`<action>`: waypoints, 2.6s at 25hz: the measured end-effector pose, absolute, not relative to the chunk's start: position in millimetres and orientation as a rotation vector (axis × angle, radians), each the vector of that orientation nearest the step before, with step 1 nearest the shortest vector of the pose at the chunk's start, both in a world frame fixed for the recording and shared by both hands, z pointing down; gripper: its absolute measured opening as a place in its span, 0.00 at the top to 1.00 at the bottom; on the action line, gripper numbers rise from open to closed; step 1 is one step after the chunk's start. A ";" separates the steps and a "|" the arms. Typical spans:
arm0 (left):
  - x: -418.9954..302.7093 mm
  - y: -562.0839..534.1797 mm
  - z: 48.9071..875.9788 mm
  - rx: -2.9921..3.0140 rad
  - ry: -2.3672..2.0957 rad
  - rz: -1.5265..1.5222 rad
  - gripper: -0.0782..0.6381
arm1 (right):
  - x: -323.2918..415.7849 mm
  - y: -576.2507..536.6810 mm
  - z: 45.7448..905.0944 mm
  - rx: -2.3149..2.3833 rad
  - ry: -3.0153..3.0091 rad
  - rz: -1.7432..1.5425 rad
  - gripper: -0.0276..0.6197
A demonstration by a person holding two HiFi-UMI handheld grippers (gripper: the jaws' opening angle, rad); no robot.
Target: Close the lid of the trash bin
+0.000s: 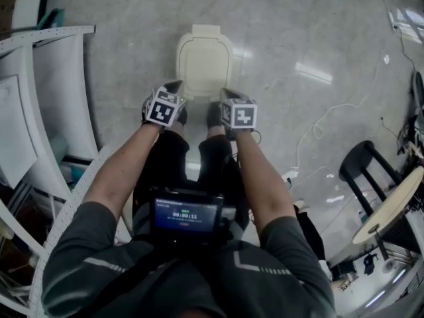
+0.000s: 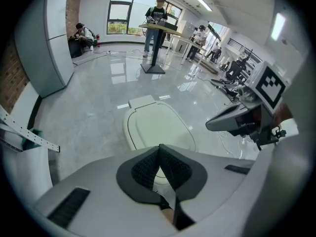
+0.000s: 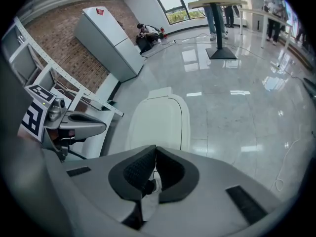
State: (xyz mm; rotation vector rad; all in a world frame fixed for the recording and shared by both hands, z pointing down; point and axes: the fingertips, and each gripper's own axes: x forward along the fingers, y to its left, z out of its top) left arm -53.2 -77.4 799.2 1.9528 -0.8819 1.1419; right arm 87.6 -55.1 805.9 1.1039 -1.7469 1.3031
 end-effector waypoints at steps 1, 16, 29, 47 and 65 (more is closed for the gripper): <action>-53.0 -79.4 792.8 1.959 -0.886 1.144 0.90 | 87.5 -58.6 797.4 1.108 -1.759 1.299 0.96; -37.3 -131.2 653.0 2.091 -0.986 0.864 0.90 | 83.2 -129.8 651.5 1.252 -2.058 1.178 0.96; -36.4 -182.1 468.4 2.306 -1.125 0.526 0.90 | 87.6 -190.6 467.9 1.348 -2.361 0.929 0.96; -3.4 -191.1 234.0 2.647 -1.245 0.212 0.90 | 126.6 -182.2 222.8 1.342 -2.770 0.435 0.97; -14.1 -191.2 203.2 2.688 -1.277 0.123 0.90 | 137.9 -178.6 190.3 1.408 -2.792 0.321 0.97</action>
